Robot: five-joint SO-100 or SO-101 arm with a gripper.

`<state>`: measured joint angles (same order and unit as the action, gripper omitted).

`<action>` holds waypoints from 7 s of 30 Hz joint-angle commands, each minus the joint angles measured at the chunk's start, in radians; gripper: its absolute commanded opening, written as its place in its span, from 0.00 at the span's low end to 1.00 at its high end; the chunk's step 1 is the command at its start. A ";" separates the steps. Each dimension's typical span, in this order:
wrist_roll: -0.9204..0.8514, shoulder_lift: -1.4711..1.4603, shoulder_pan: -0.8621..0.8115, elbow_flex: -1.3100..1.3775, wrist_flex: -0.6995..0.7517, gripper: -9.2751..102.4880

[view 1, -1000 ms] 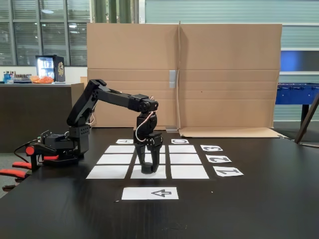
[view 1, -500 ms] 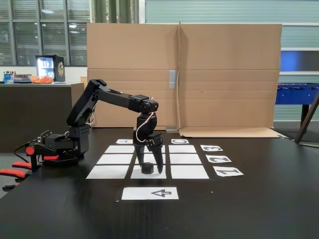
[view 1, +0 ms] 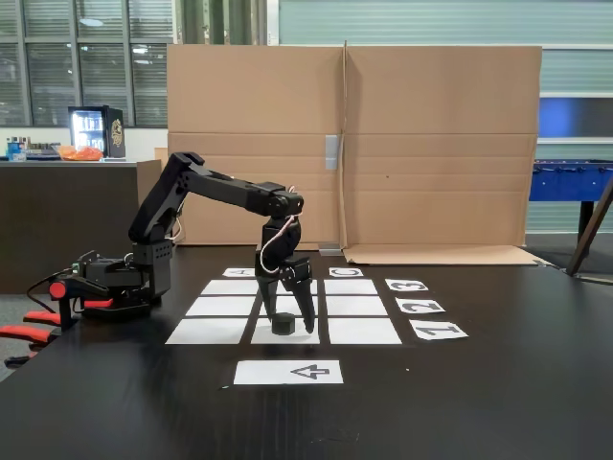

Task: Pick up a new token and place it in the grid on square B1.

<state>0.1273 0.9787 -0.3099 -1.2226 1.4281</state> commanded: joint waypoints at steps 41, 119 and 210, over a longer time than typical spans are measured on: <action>-0.048 1.089 -0.558 -0.353 0.086 0.38; -0.103 2.345 -1.023 -1.647 -0.144 0.13; -0.106 2.345 -1.015 -1.644 -0.144 0.14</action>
<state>0.0307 3.3272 -1.3269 -2.8777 1.2962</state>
